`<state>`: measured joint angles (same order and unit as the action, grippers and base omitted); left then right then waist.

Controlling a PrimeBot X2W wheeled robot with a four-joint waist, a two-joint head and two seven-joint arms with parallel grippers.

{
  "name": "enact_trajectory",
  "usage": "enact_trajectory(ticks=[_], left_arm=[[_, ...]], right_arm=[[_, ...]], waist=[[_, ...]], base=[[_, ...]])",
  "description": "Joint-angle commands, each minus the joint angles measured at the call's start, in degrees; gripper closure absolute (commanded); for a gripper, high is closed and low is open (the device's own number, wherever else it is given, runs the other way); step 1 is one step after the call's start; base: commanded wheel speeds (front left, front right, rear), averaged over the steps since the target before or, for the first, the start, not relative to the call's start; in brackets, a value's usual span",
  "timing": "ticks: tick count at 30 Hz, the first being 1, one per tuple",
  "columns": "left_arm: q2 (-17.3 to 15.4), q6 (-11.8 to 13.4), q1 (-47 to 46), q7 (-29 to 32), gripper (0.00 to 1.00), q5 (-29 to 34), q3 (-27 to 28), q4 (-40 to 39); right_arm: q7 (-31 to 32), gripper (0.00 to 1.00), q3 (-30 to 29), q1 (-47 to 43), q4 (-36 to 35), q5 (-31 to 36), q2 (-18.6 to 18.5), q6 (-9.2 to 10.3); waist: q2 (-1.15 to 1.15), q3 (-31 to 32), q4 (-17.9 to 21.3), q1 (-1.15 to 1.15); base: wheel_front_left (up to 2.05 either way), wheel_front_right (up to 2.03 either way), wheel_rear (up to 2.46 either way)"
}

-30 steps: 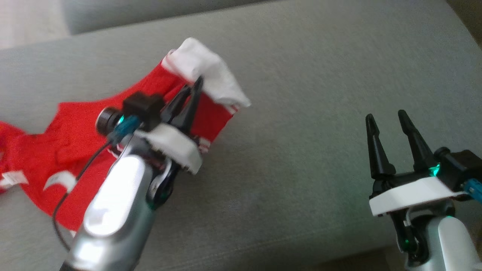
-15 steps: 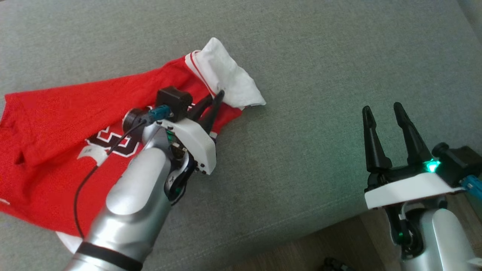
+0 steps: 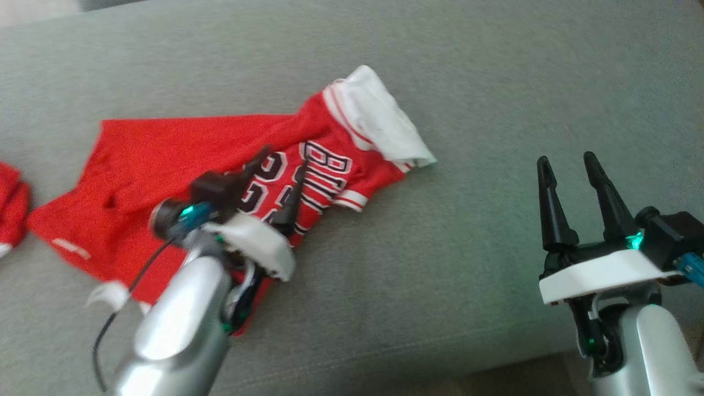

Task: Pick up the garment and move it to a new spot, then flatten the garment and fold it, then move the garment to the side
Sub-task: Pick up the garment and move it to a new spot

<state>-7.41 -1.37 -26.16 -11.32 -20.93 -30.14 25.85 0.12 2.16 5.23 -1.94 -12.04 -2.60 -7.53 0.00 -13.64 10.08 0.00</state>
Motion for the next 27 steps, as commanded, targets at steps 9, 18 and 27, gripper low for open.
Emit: enact_trajectory(ticks=[9,18,27], left_arm=[[-5.7,7.4,6.4,-2.8,0.0,-2.2,10.4,-10.7],[-10.1,10.1,14.4,-3.4,0.0,-3.6,16.3,-15.3],[-11.5,10.9,20.9,-2.6,0.0,-3.7,16.0,-19.2]], right_arm=[[2.1,0.0,-0.3,0.3,-2.4,1.8,-0.3,0.04],[3.6,0.0,-0.7,-1.1,-2.2,3.0,-0.3,0.04],[4.5,0.0,-0.4,-3.6,-1.7,3.5,-0.3,0.04]], waist=[[0.0,4.8,-8.4,0.0],[0.0,7.9,-11.8,0.0],[0.0,11.3,-12.4,0.0]], base=[[0.0,0.0,0.0],[0.0,0.0,0.0],[0.0,0.0,0.0]])
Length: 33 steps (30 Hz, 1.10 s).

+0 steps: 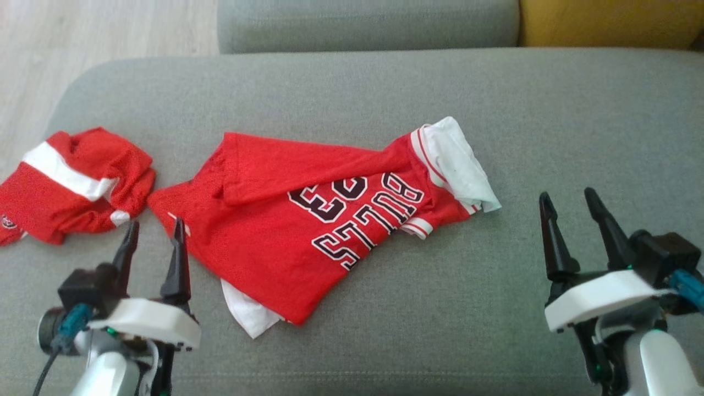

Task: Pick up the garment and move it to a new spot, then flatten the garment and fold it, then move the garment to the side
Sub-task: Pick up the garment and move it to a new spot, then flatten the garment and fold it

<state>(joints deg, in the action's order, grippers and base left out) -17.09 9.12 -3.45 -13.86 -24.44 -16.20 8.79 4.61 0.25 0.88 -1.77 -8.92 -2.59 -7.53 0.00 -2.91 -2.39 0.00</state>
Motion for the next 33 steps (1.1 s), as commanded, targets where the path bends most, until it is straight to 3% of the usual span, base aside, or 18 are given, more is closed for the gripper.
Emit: enact_trajectory(ticks=[1,16,33], left_arm=[[-1.9,0.5,-1.3,0.2,0.0,-0.2,1.9,-2.5],[-2.8,2.7,3.7,2.9,0.0,0.4,0.6,-7.2],[-3.1,3.5,3.6,3.1,0.0,0.2,0.1,-7.7]], right_arm=[[0.1,0.0,1.6,0.4,-1.9,0.5,-0.3,0.04],[1.1,0.0,1.6,-2.8,-2.8,0.3,-0.3,0.04],[1.1,0.0,1.5,-2.5,-2.7,0.1,-0.3,0.04]], waist=[[0.0,1.0,0.1,0.0],[0.0,3.4,0.8,0.0],[0.0,3.2,0.7,0.0]], base=[[0.0,0.0,0.0],[0.0,0.0,0.0],[0.0,0.0,0.0]])
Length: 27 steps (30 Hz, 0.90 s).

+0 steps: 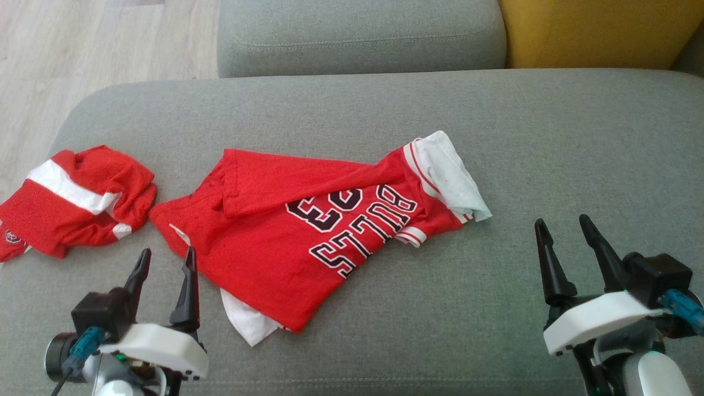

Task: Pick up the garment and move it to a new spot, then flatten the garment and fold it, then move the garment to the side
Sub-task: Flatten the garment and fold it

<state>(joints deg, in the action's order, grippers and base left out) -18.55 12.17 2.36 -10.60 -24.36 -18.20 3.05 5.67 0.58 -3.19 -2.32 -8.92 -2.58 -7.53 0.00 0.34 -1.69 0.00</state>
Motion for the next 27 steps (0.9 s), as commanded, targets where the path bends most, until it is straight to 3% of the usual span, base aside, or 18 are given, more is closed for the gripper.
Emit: enact_trajectory(ticks=[1,14,27], left_arm=[[-1.6,0.5,-2.3,-0.1,0.0,0.1,2.0,-2.0],[-1.5,0.1,-4.3,-0.3,0.0,-0.3,1.7,-2.4],[-0.6,-2.4,-11.6,-2.5,0.0,0.5,0.5,-0.2]], right_arm=[[0.1,0.0,1.2,1.6,-2.1,0.1,-0.3,0.04],[0.9,0.0,-0.2,4.4,2.4,1.2,-0.3,0.04],[0.5,0.0,1.2,19.3,23.1,9.1,-1.7,0.04]], waist=[[0.0,0.0,0.0,0.0],[0.0,-3.0,-0.9,0.0],[0.0,-11.2,-4.3,0.0]], base=[[0.0,0.0,0.0],[0.0,0.0,0.0],[0.0,0.0,0.0]])
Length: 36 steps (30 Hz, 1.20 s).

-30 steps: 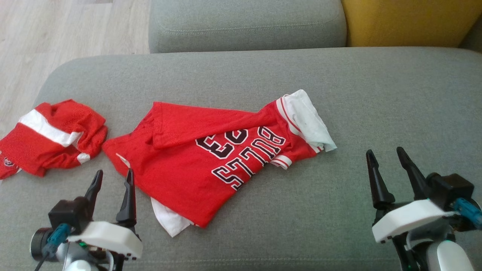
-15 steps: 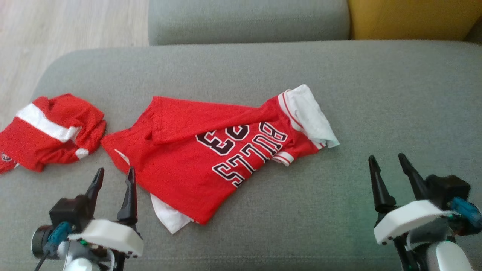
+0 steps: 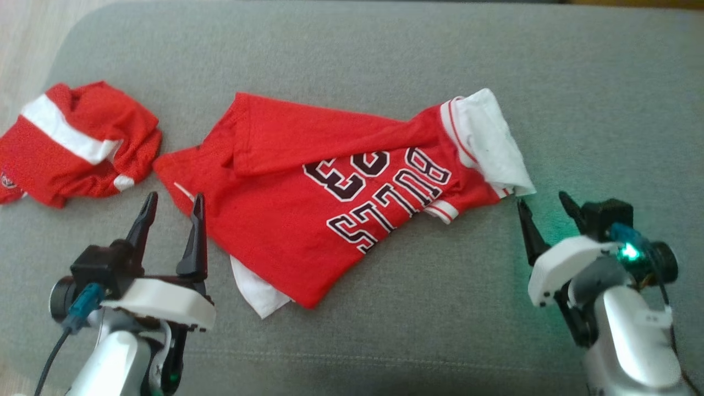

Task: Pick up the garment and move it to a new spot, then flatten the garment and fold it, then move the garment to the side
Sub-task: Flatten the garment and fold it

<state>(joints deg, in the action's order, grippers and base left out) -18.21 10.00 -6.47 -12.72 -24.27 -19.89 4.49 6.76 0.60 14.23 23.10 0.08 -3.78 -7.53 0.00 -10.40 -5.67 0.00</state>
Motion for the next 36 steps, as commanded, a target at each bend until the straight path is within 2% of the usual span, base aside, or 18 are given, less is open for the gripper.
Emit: enact_trajectory(ticks=[1,5,6,7,12,19,27,36], left_arm=[[-0.8,-0.4,-3.1,-0.6,0.0,0.4,2.2,-1.4],[-0.6,-0.6,-4.0,-1.1,0.0,0.6,2.3,-0.6],[-0.5,-0.6,-4.2,-1.2,0.0,0.7,2.3,-0.5],[-0.5,-0.6,-4.3,-1.3,0.0,0.7,2.4,-0.4],[-0.2,-0.7,-4.7,-1.7,0.0,0.8,2.6,0.0],[0.1,-0.7,-4.5,-2.0,0.0,1.1,3.1,0.3],[0.4,-0.8,-4.4,-2.2,0.0,1.3,3.3,0.2],[0.5,-0.7,-4.0,-2.2,0.0,1.2,3.6,-0.2]], right_arm=[[-0.6,0.0,1.0,2.9,-0.7,0.7,-0.6,0.04],[-2.1,0.0,0.4,7.0,4.7,2.5,-0.8,0.04],[-2.6,0.55,0.3,8.0,5.8,2.9,-0.8,0.04],[-3.0,1.0,0.2,8.9,6.8,3.1,-0.8,0.04],[-5.8,1.0,-0.5,11.7,8.5,3.7,-0.9,0.04],[-7.5,1.0,-3.9,11.5,3.2,5.5,-3.7,0.04],[-2.4,1.0,-5.7,7.3,-3.8,5.9,-6.5,0.04],[3.4,1.0,-2.2,1.6,-4.4,3.6,-3.4,0.04]], waist=[[0.0,-0.8,-0.4,0.0],[0.0,-1.8,-0.6,0.0],[0.0,-2.1,-0.5,0.0],[0.0,-2.2,-0.5,0.0],[0.0,-2.5,0.0,0.0],[0.0,-1.7,1.5,0.0],[0.0,-1.2,2.2,0.0],[0.0,-1.8,2.6,0.0]], base=[[0.0,0.0,0.0],[0.0,0.0,0.0],[0.0,0.0,0.0],[0.0,0.0,0.0],[0.0,0.0,0.0],[0.0,0.0,0.0],[0.0,0.0,0.0],[0.0,0.0,0.0]])
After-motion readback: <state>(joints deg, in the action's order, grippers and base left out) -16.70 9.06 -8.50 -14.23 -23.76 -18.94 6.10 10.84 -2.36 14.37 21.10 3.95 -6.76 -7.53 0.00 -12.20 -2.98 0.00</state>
